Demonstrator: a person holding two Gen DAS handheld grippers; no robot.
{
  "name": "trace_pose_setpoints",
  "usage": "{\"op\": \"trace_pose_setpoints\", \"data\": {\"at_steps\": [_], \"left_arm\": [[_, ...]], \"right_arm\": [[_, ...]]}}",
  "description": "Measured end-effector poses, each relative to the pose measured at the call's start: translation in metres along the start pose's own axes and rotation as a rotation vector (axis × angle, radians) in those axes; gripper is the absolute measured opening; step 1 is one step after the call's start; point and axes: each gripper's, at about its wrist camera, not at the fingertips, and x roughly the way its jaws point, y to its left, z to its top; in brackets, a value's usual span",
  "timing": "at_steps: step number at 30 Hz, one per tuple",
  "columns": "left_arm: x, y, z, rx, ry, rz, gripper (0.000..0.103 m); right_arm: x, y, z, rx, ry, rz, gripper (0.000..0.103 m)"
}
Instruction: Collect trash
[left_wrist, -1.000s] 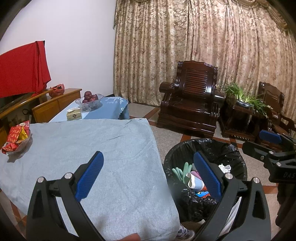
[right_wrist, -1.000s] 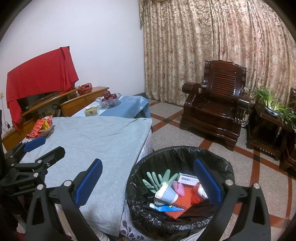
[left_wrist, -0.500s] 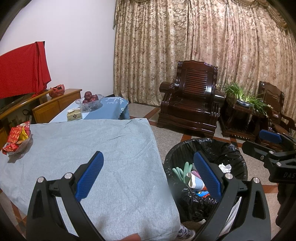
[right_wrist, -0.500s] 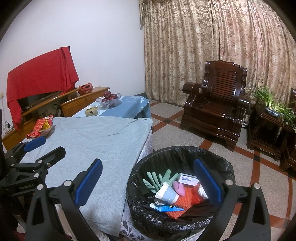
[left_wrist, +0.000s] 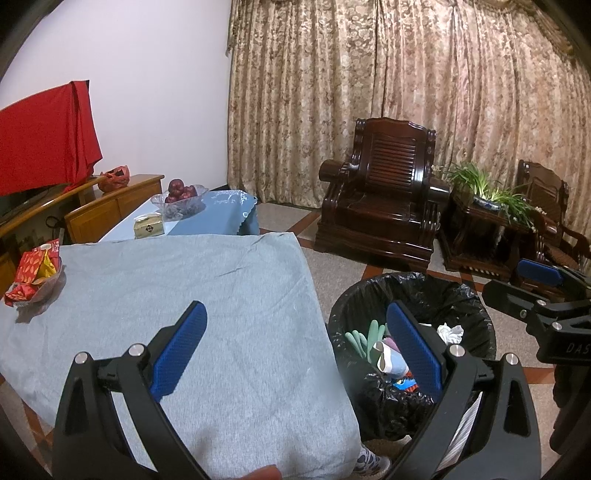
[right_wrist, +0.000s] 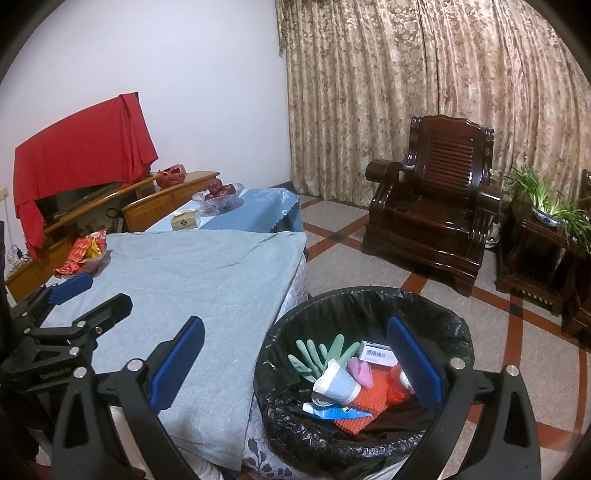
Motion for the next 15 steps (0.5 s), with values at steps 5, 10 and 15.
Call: {"op": "trace_pose_setpoints", "data": {"at_steps": [5, 10, 15], "left_arm": [[-0.0003, -0.0002, 0.0004, -0.001, 0.001, 0.001, 0.095], [0.0008, 0.0012, -0.001, -0.001, 0.001, 0.001, 0.095], [0.0017, 0.0027, -0.0019, -0.001, 0.0, 0.0, 0.095]], "right_arm": [[-0.0005, -0.0008, 0.0004, 0.001, -0.001, 0.0, 0.097], [-0.0001, 0.0002, 0.0005, -0.001, 0.0, 0.001, 0.097], [0.0009, -0.0019, -0.0024, -0.005, -0.002, 0.004, 0.097]]}}
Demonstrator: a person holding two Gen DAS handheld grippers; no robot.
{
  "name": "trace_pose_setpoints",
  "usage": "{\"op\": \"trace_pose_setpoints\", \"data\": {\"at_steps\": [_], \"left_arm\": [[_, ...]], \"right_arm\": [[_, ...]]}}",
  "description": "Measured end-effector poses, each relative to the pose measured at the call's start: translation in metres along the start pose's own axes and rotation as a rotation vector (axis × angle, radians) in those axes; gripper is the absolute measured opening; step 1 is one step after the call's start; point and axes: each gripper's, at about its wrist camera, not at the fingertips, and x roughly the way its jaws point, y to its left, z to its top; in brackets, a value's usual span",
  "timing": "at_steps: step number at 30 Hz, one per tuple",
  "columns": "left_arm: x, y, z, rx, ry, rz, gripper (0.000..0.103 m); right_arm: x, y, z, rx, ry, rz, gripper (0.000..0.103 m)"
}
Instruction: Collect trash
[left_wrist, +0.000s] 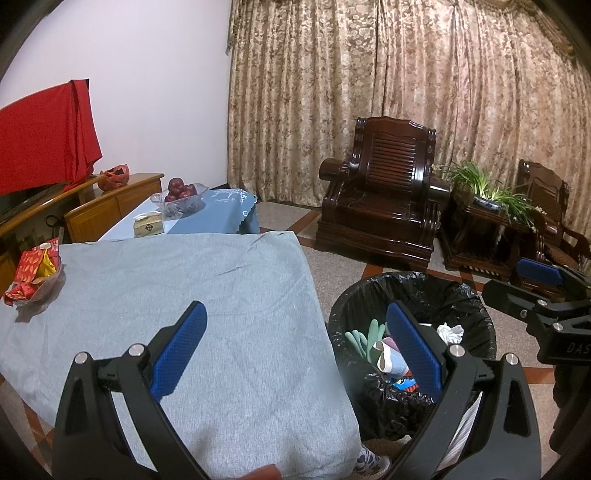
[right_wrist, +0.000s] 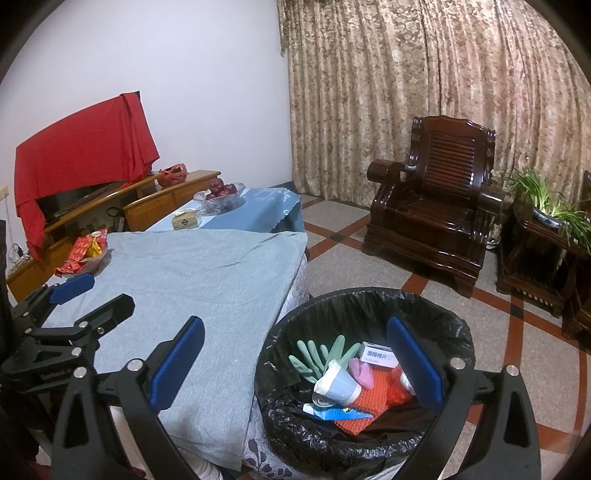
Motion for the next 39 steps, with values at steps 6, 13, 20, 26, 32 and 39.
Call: {"op": "trace_pose_setpoints", "data": {"at_steps": [6, 13, 20, 26, 32, 39], "left_arm": [[0.0008, -0.0005, 0.0, 0.002, 0.0, 0.002, 0.095], [0.0009, -0.0008, 0.0008, 0.001, 0.001, 0.001, 0.095], [0.0008, -0.001, 0.0008, 0.001, 0.003, 0.0, 0.095], [0.002, -0.0021, 0.0001, 0.0, 0.006, -0.001, 0.095], [0.0034, -0.0016, -0.0019, -0.003, 0.012, -0.004, 0.095], [0.0039, -0.0013, -0.0056, 0.003, 0.019, -0.004, 0.095]], "right_arm": [[0.0008, 0.0004, -0.0005, -0.001, 0.0, 0.001, 0.097], [0.0014, 0.0, 0.0006, -0.005, 0.002, 0.003, 0.097], [0.0016, 0.0009, 0.0006, -0.004, 0.003, 0.002, 0.097], [0.0031, 0.001, 0.0014, -0.006, 0.007, 0.002, 0.097], [0.0046, 0.0004, 0.0009, -0.005, 0.011, 0.006, 0.097], [0.0053, -0.0002, 0.0, -0.006, 0.014, 0.006, 0.097]]}}
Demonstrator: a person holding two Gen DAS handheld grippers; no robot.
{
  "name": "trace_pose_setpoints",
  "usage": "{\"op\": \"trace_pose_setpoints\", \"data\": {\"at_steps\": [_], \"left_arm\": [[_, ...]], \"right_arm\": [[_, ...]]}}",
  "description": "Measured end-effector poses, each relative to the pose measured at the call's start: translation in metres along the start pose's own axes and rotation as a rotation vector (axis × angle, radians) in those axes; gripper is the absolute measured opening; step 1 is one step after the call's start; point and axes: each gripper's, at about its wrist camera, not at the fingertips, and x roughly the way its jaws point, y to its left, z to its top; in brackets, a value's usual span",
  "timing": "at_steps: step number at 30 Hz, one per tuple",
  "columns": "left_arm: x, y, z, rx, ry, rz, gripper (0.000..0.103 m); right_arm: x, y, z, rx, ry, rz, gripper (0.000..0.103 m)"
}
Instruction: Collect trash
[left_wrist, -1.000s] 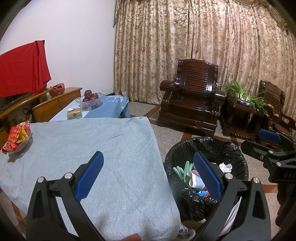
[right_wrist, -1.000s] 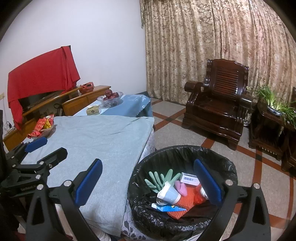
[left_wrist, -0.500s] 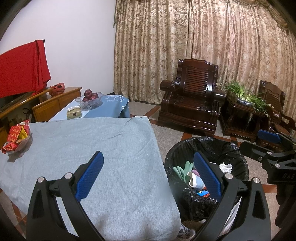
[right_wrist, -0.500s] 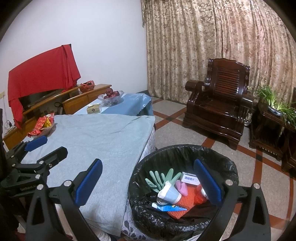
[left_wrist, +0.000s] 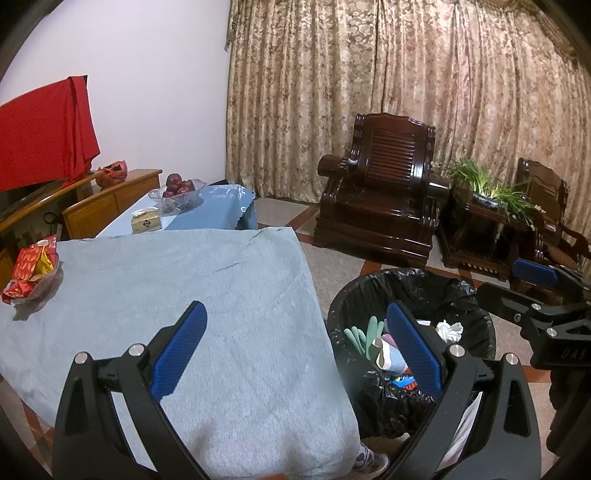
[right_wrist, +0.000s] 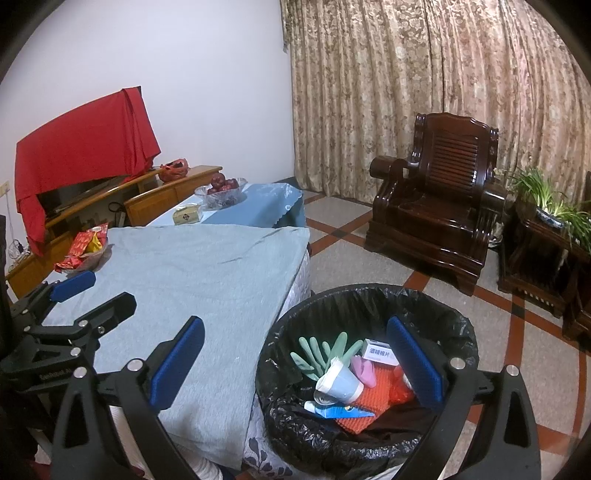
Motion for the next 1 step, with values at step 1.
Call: {"op": "trace_pose_setpoints", "data": {"at_steps": [1], "left_arm": [[0.0003, -0.0003, 0.0011, 0.0, -0.001, 0.0, 0.095]], "right_arm": [[0.0002, 0.0, -0.0006, 0.001, 0.001, 0.0, 0.097]]}}
